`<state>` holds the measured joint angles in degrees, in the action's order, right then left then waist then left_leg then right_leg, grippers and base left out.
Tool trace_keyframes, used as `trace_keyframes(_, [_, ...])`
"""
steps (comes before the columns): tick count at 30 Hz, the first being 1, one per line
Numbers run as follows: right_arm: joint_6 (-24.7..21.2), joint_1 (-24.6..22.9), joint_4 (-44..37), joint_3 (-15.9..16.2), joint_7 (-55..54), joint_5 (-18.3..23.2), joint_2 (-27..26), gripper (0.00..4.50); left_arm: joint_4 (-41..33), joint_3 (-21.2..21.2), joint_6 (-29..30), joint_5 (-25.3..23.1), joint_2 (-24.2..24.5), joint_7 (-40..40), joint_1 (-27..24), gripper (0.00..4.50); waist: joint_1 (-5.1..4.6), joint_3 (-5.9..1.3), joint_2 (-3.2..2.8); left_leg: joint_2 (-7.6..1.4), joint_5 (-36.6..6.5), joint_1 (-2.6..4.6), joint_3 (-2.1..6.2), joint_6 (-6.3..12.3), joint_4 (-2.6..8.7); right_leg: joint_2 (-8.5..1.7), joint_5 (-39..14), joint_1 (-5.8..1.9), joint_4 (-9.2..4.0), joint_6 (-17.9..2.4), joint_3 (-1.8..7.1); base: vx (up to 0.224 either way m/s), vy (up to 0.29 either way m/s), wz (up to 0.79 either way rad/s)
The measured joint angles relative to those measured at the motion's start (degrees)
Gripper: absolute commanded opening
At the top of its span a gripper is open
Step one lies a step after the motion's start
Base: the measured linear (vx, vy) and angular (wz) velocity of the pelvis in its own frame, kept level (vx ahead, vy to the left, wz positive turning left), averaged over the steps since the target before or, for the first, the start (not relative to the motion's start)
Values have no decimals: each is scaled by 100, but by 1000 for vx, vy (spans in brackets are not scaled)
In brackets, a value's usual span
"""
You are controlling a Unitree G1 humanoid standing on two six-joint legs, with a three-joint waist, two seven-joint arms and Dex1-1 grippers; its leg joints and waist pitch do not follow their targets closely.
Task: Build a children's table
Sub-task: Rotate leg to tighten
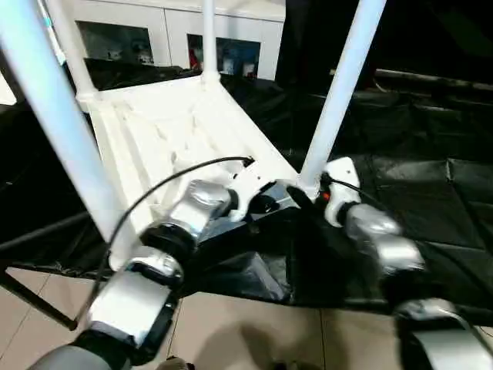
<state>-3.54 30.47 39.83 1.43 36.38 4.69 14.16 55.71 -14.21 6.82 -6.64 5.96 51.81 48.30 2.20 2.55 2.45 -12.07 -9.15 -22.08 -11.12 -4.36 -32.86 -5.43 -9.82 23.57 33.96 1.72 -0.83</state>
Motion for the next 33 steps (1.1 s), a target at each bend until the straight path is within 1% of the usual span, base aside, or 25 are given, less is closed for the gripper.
trace_keyframes(3, [-126, -172, -376, 145, 1003, 184, 423, 385, -58, -22, -174, 49, 279, 639, -45, 0, 32, 0, 1, -11, 0, 1, -1, 0, 10, 10, 15, 4, 12, -24, -5, 0, 0, 0])
trace_keyframes(5, [-161, -174, -465, 179, 1306, 246, 515, 385, -87, -27, -239, 66, 422, 881, -48, 0, 47, 1, 2, -16, 1, -7, -1, 0, 13, 13, 12, 13, 11, -21, -6, 0, 0, 0])
trace_keyframes(6, [-260, -175, -564, 223, 1544, 313, 588, 385, -127, -30, -269, 99, 523, 1146, -62, 0, 54, 1, 2, -15, 2, -11, -7, 0, 13, 14, 11, 18, 9, -21, -3, 0, 0, 0])
trace_keyframes(9, [-340, -180, -773, 337, 2086, 461, 725, 385, -271, -75, -319, 190, 710, 1707, -151, 0, 97, 3, 6, -30, 2, -16, -17, 1, 5, 12, 2, 20, 3, -30, 2, 0, 0, 0])
trace_keyframes(11, [-381, -180, -836, 377, 2282, 492, 725, 385, -369, -138, -321, 217, 743, 2000, -196, 0, 161, 4, 6, -37, 3, -22, -26, 3, -4, 8, -11, 18, 4, -50, -1, 0, 0, 0])
trace_keyframes(12, [-395, -182, -836, 389, 2363, 500, 742, 385, -424, -150, -328, 236, 763, 2124, -219, 0, 210, 4, 6, -41, 1, -22, -37, 5, -14, 6, -15, 17, 5, -57, 2, 0, 0, 0])
trace_keyframes(16, [-503, -223, -888, 472, 2522, 493, 856, 385, -481, -165, -327, 238, 801, 2251, -254, 0, 275, 7, 12, -44, -6, -20, -43, 14, -29, 5, -15, 14, 10, -57, 8, 0, 0, 0])
trace_keyframes(18, [-505, -298, -948, 553, 2569, 468, 869, 360, -490, -165, -334, 238, 809, 2261, -266, 0, 281, 7, 12, -49, -5, -16, -42, 13, -28, 7, -15, 14, 15, -57, 6, 0, 0, 0])
trace_keyframes(21, [-505, -359, -966, 637, 2606, 417, 894, 340, -502, -165, -337, 237, 818, 2276, -280, 0, 280, 8, 13, -51, -5, -15, -42, 12, -27, 8, -15, 14, 17, -56, 5, 0, 0, 0])
trace_keyframes(23, [-505, -359, -984, 641, 2608, 404, 901, 315, -534, -167, -338, 237, 824, 2276, -292, 0, 281, 9, 17, -51, -5, -15, -41, 12, -27, 8, -15, 13, 17, -56, 4, 0, 0, 0])
trace_keyframes(26, [-505, -359, -984, 637, 2597, 401, 906, 303, -569, -172, -337, 237, 834, 2290, -309, 0, 282, 9, 17, -50, -5, -15, -41, 12, -28, 8, -15, 13, 16, -55, 5, 0, 0, 0])
trace_keyframes(28, [-522, -364, -989, 634, 2596, 418, 903, 282, -590, -173, -337, 237, 840, 2290, -321, 0, 282, 9, 16, -50, -5, -15, -41, 12, -27, 8, -15, 14, 17, -55, 5, 0, 0, 0])
trace_keyframes(32, [-606, -485, -1075, 515, 2506, 484, 828, 273, -585, -172, -337, 235, 830, 2265, -321, 0, 287, 8, 16, -51, -5, -14, -42, 12, -28, 8, -15, 13, 18, -55, 5, 0, 0, 0])
trace_keyframes(33, [-608, -536, -1084, 462, 2403, 497, 740, 271, -567, -171, -337, 225, 810, 2195, -321, 0, 287, 8, 17, -51, -5, -9, -42, 12, -28, 8, -15, 9, 18, -55, 5, 0, 0, 0])
